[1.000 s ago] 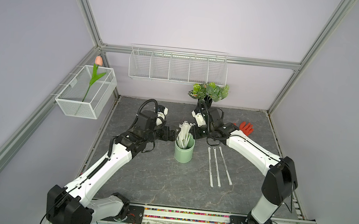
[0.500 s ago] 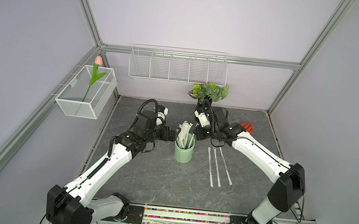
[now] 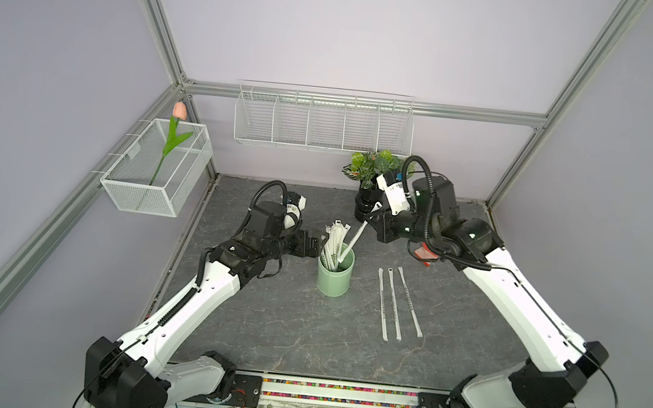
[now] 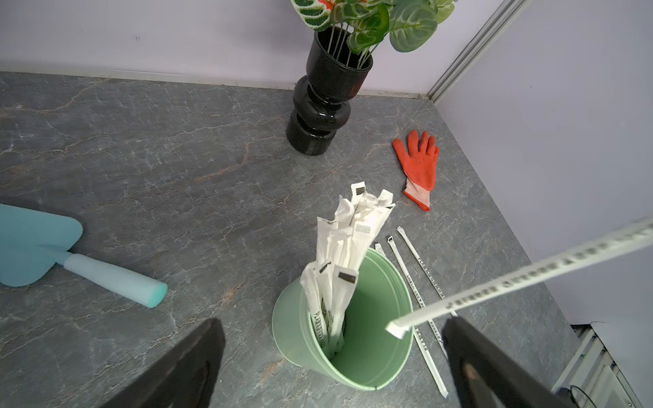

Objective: Take the straws out of the storage container
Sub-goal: Pick up the straw from the container, then place the straw at the center of the board.

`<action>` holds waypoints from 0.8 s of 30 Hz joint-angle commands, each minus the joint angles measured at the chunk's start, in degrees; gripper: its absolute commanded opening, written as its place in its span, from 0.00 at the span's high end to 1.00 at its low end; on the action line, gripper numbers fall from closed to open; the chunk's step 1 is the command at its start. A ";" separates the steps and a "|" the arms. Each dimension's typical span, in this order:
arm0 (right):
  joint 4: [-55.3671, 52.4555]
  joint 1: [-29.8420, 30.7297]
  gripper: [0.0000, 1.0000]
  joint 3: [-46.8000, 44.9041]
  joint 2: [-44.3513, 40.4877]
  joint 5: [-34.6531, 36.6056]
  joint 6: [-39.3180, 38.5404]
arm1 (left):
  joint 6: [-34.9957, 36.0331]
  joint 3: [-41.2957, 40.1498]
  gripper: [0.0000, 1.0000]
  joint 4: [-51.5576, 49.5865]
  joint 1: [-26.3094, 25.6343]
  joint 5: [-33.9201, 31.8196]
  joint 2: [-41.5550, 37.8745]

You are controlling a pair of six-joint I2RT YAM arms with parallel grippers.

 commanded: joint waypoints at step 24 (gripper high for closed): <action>-42.70 -19.45 0.92 1.20 4.26 11.69 -5.24 | 0.36 0.77 0.00 0.59 -0.23 1.05 -0.01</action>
